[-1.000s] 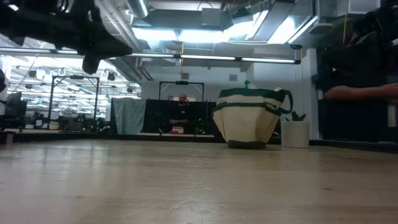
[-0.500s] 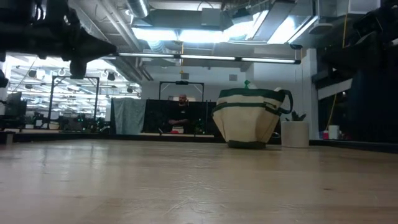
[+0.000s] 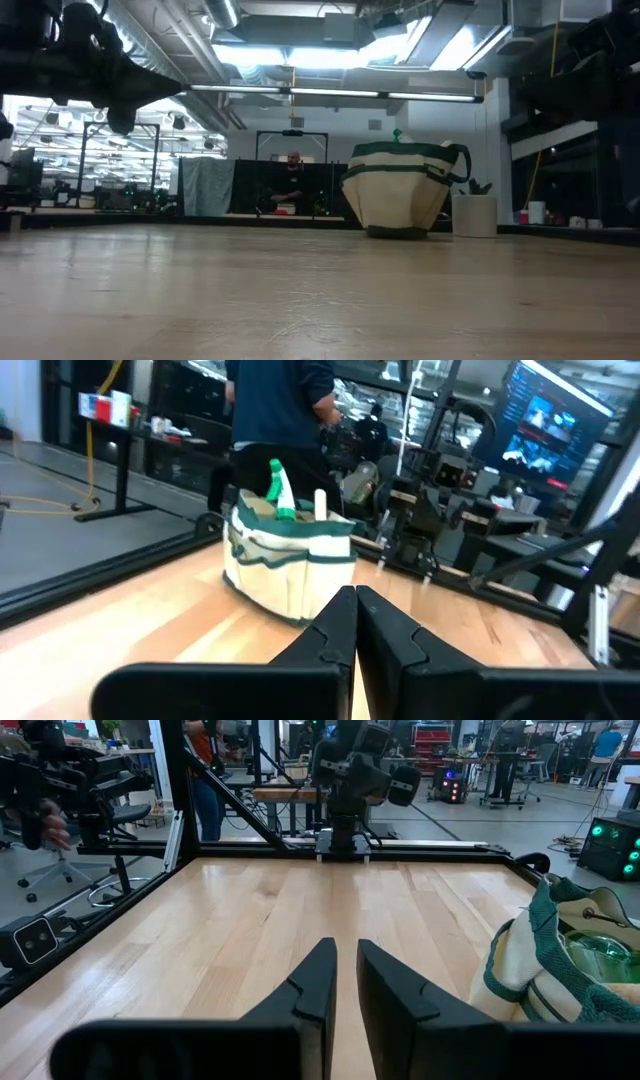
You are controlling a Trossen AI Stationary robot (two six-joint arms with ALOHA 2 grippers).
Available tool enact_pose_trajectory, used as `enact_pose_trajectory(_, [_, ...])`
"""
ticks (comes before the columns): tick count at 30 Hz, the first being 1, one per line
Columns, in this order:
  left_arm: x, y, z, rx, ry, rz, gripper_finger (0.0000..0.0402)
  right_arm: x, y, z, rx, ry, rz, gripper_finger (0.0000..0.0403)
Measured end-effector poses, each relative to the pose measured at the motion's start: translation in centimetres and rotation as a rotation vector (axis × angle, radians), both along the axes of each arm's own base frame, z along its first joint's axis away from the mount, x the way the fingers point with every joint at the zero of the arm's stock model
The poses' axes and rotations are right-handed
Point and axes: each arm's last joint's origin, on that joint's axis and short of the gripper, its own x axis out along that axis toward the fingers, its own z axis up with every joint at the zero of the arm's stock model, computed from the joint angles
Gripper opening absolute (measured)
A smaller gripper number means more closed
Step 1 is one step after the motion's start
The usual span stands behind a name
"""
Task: Pick & Place Garden tools in Gardening bag
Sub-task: Return to Home Position
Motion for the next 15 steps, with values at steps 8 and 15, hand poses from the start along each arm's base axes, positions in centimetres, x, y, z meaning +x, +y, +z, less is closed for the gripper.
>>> enact_pose_trajectory(8, [0.07, -0.28, -0.04, 0.004, 0.004, -0.099, 0.0002, 0.00, 0.00, 0.00, 0.000, 0.000, 0.000, 0.0048])
enact_pose_trajectory(15, [0.11, -0.43, -0.25, 0.007, 0.027, -0.153, 0.0003, 0.00, 0.00, 0.00, 0.000, 0.000, 0.000, 0.0048])
